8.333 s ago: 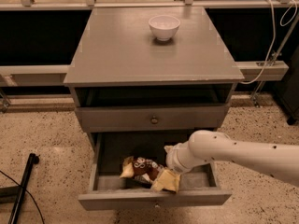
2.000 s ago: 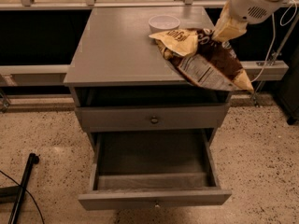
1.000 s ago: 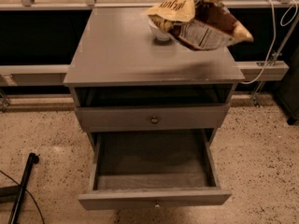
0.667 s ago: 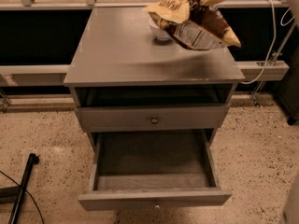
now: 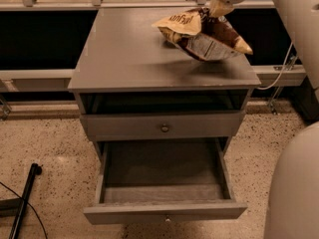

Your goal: Pick brown chip bag from middle drawer and place on counter

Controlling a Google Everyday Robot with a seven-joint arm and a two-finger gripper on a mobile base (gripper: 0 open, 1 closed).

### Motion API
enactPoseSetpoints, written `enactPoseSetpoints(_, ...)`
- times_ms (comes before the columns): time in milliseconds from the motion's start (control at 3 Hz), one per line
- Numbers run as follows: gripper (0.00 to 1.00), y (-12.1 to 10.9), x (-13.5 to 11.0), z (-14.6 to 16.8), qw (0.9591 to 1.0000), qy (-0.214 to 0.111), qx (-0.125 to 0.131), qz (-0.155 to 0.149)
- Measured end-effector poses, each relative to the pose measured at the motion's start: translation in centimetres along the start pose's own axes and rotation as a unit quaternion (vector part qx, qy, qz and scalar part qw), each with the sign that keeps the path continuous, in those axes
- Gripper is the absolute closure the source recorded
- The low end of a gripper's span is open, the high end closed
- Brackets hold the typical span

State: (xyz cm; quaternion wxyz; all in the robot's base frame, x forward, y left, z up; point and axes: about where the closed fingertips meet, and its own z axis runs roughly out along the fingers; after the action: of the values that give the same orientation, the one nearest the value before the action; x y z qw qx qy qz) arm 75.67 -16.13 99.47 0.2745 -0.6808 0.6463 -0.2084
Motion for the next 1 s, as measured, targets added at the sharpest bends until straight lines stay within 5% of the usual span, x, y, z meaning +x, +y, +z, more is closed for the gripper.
enactPoseSetpoints(667,0.01,0.0,0.0,0.01,1.0,0.0,0.0,0.0)
enactPoseSetpoints(1000,0.0,0.11,0.1,0.0,1.0,0.0,-0.003,0.002)
